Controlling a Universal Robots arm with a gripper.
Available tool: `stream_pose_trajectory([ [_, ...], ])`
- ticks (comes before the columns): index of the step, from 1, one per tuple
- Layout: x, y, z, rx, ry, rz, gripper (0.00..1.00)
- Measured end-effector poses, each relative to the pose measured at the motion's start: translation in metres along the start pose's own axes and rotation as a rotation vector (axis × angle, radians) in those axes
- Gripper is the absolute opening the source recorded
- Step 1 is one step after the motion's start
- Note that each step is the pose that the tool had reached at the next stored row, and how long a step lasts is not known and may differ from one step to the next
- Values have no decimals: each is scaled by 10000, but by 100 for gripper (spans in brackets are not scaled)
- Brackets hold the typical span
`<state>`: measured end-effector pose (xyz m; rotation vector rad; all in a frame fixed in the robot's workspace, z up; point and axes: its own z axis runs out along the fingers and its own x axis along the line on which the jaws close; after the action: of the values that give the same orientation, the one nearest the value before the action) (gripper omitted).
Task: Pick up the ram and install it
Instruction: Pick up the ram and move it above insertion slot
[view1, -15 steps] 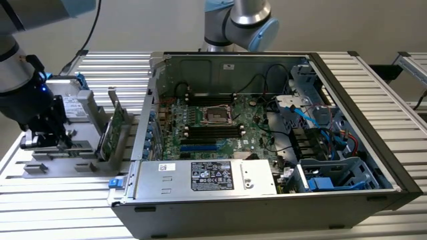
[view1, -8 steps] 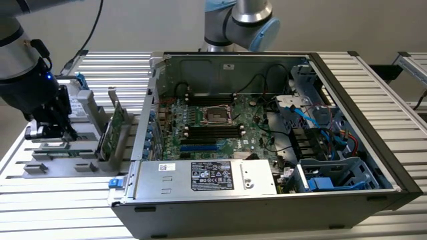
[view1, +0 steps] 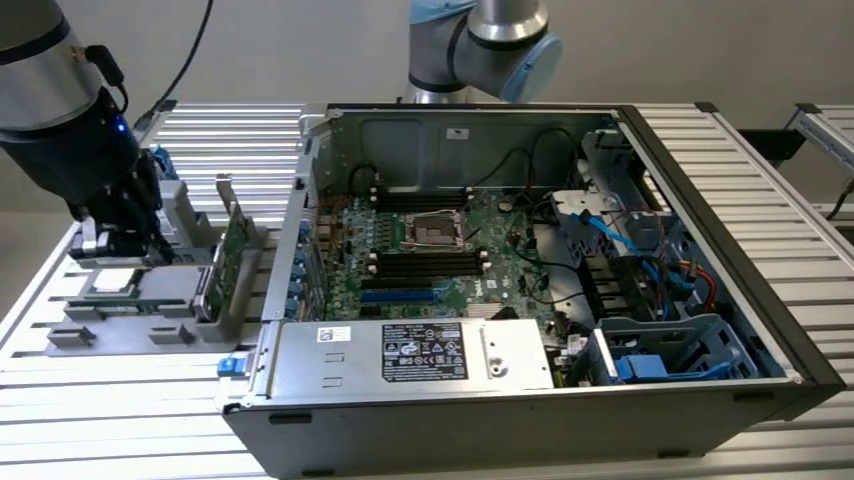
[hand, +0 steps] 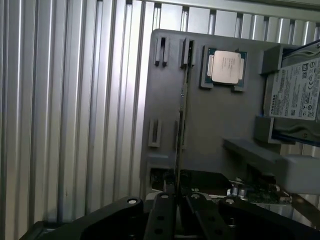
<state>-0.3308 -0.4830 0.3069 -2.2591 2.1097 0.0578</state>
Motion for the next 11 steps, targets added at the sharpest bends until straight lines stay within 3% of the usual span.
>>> stream_pose_trajectory([
  [11, 3, -323, -308, 4, -164, 1, 14],
])
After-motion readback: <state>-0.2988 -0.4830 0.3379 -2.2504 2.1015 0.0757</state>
